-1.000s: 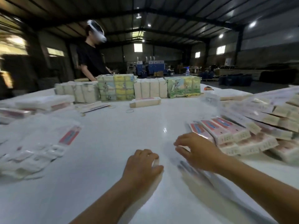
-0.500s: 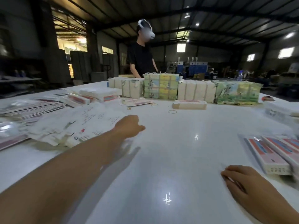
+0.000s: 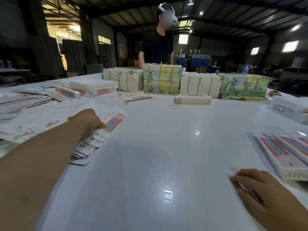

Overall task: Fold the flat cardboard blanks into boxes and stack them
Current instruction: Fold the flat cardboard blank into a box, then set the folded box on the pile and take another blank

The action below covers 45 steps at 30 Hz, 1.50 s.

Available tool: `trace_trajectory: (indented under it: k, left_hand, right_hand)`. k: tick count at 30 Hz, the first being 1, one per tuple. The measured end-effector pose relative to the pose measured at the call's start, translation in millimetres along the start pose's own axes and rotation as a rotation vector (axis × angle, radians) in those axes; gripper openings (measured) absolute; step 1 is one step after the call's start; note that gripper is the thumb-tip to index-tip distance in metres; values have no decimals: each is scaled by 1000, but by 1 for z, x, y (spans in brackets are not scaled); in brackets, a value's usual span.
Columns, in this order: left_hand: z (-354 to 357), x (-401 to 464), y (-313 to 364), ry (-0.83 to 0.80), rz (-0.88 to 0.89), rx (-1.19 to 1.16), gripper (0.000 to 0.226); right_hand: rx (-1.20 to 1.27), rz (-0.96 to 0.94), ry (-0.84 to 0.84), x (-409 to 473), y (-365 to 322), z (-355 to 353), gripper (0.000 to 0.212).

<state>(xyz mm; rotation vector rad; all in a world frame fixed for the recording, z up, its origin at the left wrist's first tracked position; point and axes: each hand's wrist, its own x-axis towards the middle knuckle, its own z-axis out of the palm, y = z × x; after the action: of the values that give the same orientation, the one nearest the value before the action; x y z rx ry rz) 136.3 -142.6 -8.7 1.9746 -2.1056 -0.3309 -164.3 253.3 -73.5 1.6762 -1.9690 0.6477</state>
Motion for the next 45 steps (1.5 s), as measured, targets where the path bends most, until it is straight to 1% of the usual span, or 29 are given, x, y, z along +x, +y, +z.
trace_trajectory:
  k: [1, 4, 6, 8, 11, 12, 14, 15, 16, 17, 19, 21, 22, 24, 27, 28, 30, 31, 33, 34, 35, 37, 38, 39, 40, 41, 43, 44, 45]
  left_hand:
    - [0, -3, 1, 3, -7, -4, 54]
    - [-5, -12, 10, 54, -44, 55, 50]
    - [-9, -18, 19, 128, -15, 70, 41]
    - [-13, -24, 29, 188, 65, -44, 27]
    - [-21, -39, 45, 241, 175, -250, 11]
    - [-23, -46, 51, 229, 198, -369, 8]
    - [-21, -70, 67, 102, 246, -707, 12]
    - [-18, -87, 75, 10, 266, -854, 13]
    - [-12, -105, 84, -84, 286, -943, 14]
    - [-5, -122, 92, -175, 316, -970, 16]
    - [12, -158, 107, -325, 396, -913, 20]
    - [27, -188, 118, -450, 459, -857, 23]
    - [33, -201, 123, -515, 484, -846, 24]
    - [43, -220, 128, -587, 530, -800, 24]
    - [58, -235, 129, -543, 556, -734, 22]
    - [63, -239, 129, -500, 573, -714, 20]
    - [68, -245, 132, -381, 675, -585, 12]
    - [68, -249, 135, -322, 749, -444, 30]
    - [67, -258, 146, -225, 901, -129, 81]
    - [68, -265, 152, -180, 961, -16, 97]
    - [69, -271, 157, -152, 994, 54, 105]
    - [76, -279, 166, -89, 1000, 108, 105]
    - [79, -283, 168, -57, 991, 92, 100]
    - [81, -284, 170, -22, 972, 51, 93]
    - [83, -286, 171, 20, 951, 9, 88]
    - [84, -289, 172, 73, 929, -21, 85]
    - [87, -292, 170, 189, 889, -54, 84]
    - [89, -293, 169, 249, 878, -47, 85]
    - [91, -293, 167, 306, 874, -31, 86]
  right_hand:
    - [0, 8, -16, 0, 0, -1, 8]
    - [-3, 9, -29, -1, 0, -1, 20]
    - [-6, 17, -66, -1, -3, -5, 32]
    - [13, 34, -125, -2, -5, -7, 34]
    - [102, 119, -200, -4, -5, -9, 24]
    - [130, 131, -211, -4, -5, -9, 21]
    - [160, 156, -254, -3, -2, -8, 23]
    - [202, 206, -253, -2, -2, -8, 25]
    - [307, 307, -228, -1, -2, -10, 26]
    - [484, 447, -167, 0, -4, -13, 25]
    - [949, 776, -4, 6, -4, -24, 25]
    - [1311, 1048, 44, 11, 0, -34, 21]
    - [1438, 1139, 50, 12, 0, -38, 18]
    - [1513, 1193, 89, 10, 1, -43, 8]
    - [1405, 1115, 99, 7, 5, -41, 7]
    - [1336, 1092, 82, 6, 5, -40, 4]
    - [1224, 1041, 57, 5, 3, -38, 8]
    - [1204, 1015, 57, 5, 1, -38, 6]
    - [1215, 968, 71, 4, -1, -37, 3]
    - [1225, 945, 67, 4, -3, -38, 3]
    - [1228, 925, 60, 3, -4, -39, 7]
    - [1194, 874, 62, 2, -5, -39, 16]
    - [1167, 837, 92, 0, -5, -39, 23]
    - [1124, 788, 136, -1, -6, -39, 37]
    - [1046, 725, 177, -2, -6, -39, 51]
    - [915, 650, 191, -3, -6, -38, 56]
    - [592, 526, 132, -6, -7, -36, 48]
    - [503, 512, 86, -6, -8, -35, 43]
    - [500, 530, 52, -7, -10, -35, 40]
